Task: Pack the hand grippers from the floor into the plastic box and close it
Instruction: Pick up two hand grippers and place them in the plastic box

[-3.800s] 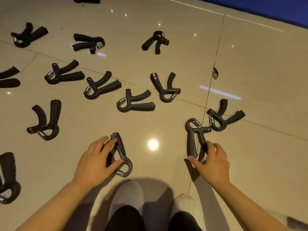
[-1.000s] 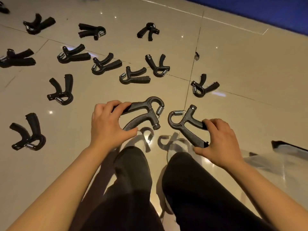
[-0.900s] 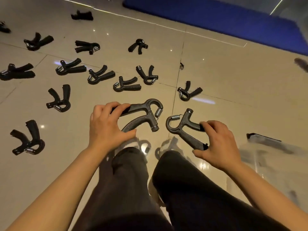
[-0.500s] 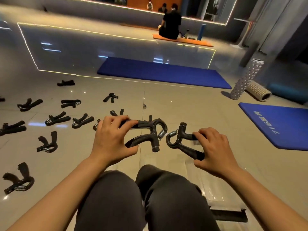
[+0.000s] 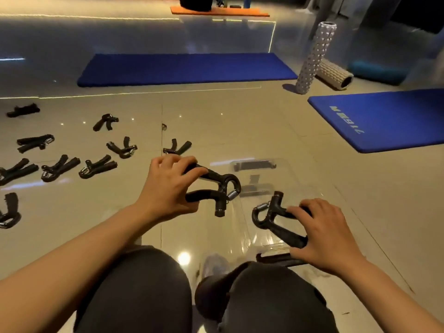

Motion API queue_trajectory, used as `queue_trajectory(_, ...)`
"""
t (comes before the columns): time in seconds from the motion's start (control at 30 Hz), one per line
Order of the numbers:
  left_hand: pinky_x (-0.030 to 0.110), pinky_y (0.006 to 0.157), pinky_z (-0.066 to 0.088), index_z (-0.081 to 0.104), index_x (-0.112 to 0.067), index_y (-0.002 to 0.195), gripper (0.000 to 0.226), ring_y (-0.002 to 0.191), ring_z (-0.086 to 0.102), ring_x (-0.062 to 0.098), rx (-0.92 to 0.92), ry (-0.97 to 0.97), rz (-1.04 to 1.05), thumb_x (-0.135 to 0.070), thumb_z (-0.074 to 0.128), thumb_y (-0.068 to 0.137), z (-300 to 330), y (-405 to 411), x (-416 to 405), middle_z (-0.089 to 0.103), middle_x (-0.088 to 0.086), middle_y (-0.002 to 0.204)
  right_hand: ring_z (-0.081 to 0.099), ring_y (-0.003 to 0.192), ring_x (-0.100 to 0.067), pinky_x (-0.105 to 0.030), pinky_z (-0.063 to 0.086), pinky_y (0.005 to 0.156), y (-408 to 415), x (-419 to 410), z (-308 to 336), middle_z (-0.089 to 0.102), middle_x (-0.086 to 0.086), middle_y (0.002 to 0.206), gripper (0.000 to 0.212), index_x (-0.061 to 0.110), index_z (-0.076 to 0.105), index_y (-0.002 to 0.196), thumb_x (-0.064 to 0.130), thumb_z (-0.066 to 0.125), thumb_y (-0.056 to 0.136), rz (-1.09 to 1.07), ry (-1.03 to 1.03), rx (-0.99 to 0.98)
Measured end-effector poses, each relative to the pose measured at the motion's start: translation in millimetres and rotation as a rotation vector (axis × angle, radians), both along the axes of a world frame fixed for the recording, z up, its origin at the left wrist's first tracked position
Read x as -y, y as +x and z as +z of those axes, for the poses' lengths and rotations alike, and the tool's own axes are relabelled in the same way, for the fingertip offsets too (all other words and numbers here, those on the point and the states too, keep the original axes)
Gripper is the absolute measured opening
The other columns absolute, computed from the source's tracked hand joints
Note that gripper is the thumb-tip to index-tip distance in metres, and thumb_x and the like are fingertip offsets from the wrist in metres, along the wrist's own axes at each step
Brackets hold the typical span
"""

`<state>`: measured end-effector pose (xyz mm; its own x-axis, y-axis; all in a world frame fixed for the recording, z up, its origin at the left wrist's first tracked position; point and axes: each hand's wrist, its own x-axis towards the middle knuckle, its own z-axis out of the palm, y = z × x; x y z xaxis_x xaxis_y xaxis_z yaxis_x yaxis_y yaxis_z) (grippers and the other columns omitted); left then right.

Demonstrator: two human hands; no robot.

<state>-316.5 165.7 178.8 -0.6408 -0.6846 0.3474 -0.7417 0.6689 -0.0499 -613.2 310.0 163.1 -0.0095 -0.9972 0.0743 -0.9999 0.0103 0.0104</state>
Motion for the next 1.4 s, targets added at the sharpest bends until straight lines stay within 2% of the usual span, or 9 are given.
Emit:
queue_trajectory(0.2,0.04,0.08,0.035,0.058,-0.025,0.119,0.07,0.102,0.05,0.03,-0.14,0.143,0.049,-0.062,0.048,0.06,-43,-68,30,0.059,0.003,0.117,0.04,0.117,-0.021,-0.034,0.03,0.097,-42,10,-19,0.048,0.003,0.12,0.072,0.04,0.056,0.121,0.059,0.059,0.051,-0.092,0.191,0.128)
queue_trajectory(0.33,0.035,0.082,0.029,0.05,-0.032,0.127,0.075,0.106,0.043,0.023,-0.399,0.338,0.226,-0.058,0.06,0.057,-101,-86,39,0.056,-0.006,0.121,0.033,0.118,-0.015,-0.028,0.026,0.1,-48,46,-46,0.04,0.01,0.126,0.073,0.049,0.043,0.13,0.063,0.058,0.061,-0.055,0.33,0.17)
queue_trajectory(0.5,0.034,0.082,0.028,0.04,-0.035,0.135,0.086,0.108,0.04,0.025,-0.563,0.437,0.373,-0.037,0.081,0.059,-155,-100,53,0.054,-0.001,0.124,0.045,0.105,-0.02,-0.032,0.032,0.093,-46,111,-101,0.052,0.006,0.115,0.072,0.044,0.043,0.13,0.062,0.061,0.062,-0.023,0.453,0.083)
queue_trajectory(0.7,0.037,0.088,0.036,0.04,-0.038,0.131,0.082,0.113,0.036,0.018,-0.669,0.585,0.351,-0.048,0.068,0.055,-194,-94,58,0.048,-0.011,0.123,0.048,0.102,-0.024,-0.035,0.032,0.092,-43,140,-176,0.055,0.001,0.111,0.069,0.034,0.046,0.127,0.061,0.061,0.065,0.007,0.589,0.007)
queue_trajectory(0.83,0.016,0.083,0.029,0.045,-0.034,0.129,0.078,0.108,0.034,0.011,-0.651,0.603,0.336,-0.046,0.072,0.056,-194,-87,59,0.045,-0.015,0.115,0.053,0.094,-0.018,-0.03,0.041,0.08,-51,146,-179,0.057,0.003,0.106,0.069,0.035,0.045,0.13,0.062,0.063,0.069,0.0,0.809,0.167)
queue_trajectory(1.0,0.018,0.082,0.029,0.049,-0.033,0.126,0.076,0.108,0.039,0.016,-0.636,0.625,0.324,-0.057,0.065,0.055,-195,-84,57,0.045,-0.015,0.116,0.051,0.103,-0.017,-0.029,0.042,0.082,-54,163,-170,0.047,0.006,0.103,0.06,0.037,0.051,0.127,0.061,0.063,0.073,-0.041,1.057,0.212)
queue_trajectory(1.17,0.024,0.085,0.031,0.045,-0.034,0.129,0.081,0.108,0.033,0.008,-0.686,0.661,0.341,-0.059,0.064,0.054,-195,-83,51,0.043,-0.018,0.117,0.056,0.093,-0.021,-0.032,0.045,0.079,-58,169,-191,0.062,-0.001,0.108,0.043,0.028,0.053,0.124,0.051,0.05,0.088,-0.073,0.727,0.208)
queue_trajectory(1.27,0.025,0.087,0.03,0.04,-0.035,0.133,0.085,0.11,0.031,0.006,-0.704,0.667,0.334,-0.052,0.069,0.055,-194,-80,53,0.044,-0.017,0.12,0.054,0.1,-0.024,-0.037,0.038,0.09,-60,171,-212,0.059,-0.003,0.112,0.036,0.024,0.053,0.123,0.043,0.04,0.095,0.026,0.496,0.0)
queue_trajectory(1.4,0.026,0.087,0.03,0.042,-0.035,0.131,0.084,0.107,0.029,0.003,-0.695,0.651,0.325,-0.059,0.063,0.054,-192,-79,58,0.044,-0.017,0.117,0.04,0.123,-0.026,-0.043,0.025,0.106,-72,173,-232,0.047,-0.005,0.131,0.036,0.024,0.049,0.129,0.033,0.044,0.094,0.12,0.54,-0.188)
